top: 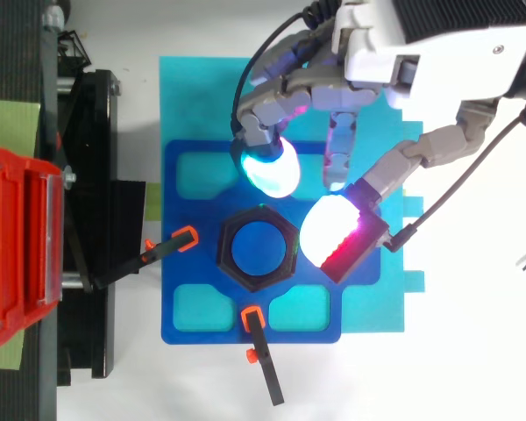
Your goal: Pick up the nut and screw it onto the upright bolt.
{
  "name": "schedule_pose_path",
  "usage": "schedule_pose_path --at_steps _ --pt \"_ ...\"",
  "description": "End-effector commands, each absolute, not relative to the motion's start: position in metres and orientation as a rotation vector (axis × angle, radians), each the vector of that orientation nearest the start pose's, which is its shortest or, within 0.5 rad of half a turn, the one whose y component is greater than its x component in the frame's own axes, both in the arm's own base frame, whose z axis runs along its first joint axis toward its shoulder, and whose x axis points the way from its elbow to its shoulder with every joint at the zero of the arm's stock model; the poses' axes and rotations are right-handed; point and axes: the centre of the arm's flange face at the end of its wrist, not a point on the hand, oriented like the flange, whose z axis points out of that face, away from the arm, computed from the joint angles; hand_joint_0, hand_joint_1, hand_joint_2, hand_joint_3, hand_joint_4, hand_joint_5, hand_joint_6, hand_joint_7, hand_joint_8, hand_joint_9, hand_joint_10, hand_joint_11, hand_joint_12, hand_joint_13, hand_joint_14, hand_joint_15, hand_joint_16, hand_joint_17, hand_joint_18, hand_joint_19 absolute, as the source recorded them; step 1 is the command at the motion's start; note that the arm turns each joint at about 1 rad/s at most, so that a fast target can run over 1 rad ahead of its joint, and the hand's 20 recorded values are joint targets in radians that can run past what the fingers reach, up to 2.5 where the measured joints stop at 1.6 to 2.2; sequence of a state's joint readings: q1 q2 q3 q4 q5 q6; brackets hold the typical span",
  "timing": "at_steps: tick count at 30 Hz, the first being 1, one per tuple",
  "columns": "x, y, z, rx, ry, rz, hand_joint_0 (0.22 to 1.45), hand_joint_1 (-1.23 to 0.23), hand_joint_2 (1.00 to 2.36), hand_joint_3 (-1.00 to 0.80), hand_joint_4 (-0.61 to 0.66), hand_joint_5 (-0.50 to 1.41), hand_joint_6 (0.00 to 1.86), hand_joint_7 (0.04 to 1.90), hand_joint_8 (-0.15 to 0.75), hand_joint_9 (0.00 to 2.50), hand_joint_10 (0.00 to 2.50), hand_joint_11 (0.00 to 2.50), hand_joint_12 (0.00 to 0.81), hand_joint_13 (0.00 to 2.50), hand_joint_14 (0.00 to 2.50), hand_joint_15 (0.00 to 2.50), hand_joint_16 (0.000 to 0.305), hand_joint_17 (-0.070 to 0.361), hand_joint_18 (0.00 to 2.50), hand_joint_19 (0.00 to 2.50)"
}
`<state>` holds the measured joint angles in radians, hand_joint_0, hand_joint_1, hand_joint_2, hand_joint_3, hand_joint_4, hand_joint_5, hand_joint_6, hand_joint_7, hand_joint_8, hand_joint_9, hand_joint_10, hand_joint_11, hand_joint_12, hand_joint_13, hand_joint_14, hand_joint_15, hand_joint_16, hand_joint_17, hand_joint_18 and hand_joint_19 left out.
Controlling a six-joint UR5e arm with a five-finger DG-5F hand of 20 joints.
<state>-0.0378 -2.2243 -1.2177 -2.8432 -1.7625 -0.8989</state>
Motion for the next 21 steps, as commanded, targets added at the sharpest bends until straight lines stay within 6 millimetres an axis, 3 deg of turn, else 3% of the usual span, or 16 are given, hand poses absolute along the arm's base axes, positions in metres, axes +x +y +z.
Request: schedule_pose_path --at_steps 1,6,12,15,19,21 --pt "0.727 -0.143 0.287 0.412 1.551 0.644 0.50 -0.51 1.00 -0.50 0.06 0.12 0.50 1.35 0.153 1.80 0.00 0.00 0.174 1.11 0.00 0.00 0.018 0.041 0.88 0.14" --pt "0.728 -0.150 0.297 0.412 1.546 0.642 0.49 -0.49 1.00 -0.50 0.06 0.10 0.50 1.35 0.203 1.80 0.00 0.03 0.204 1.16 0.00 0.00 0.023 0.051 0.85 0.15" --pt "0.735 -0.155 0.318 0.400 1.525 0.646 0.47 -0.47 1.00 -0.50 0.24 -0.02 0.50 0.98 0.274 1.45 0.00 0.08 0.292 0.98 0.00 0.05 0.036 0.080 0.69 0.17" --pt "0.738 -0.150 0.323 0.387 1.515 0.650 0.46 -0.48 1.00 -0.50 0.22 -0.08 0.50 0.81 0.280 1.28 0.00 0.04 0.328 0.81 0.00 0.04 0.042 0.095 0.62 0.18" --pt "0.740 -0.147 0.325 0.380 1.499 0.652 0.44 -0.50 1.00 -0.50 0.17 -0.14 0.50 0.66 0.264 0.92 0.00 0.00 0.349 0.38 0.00 0.00 0.045 0.102 0.05 0.00" --pt "0.741 -0.142 0.325 0.374 1.496 0.657 0.43 -0.50 1.00 -0.50 0.15 -0.16 0.50 0.61 0.250 0.77 0.00 0.00 0.356 0.22 0.00 0.00 0.046 0.104 0.00 0.00"
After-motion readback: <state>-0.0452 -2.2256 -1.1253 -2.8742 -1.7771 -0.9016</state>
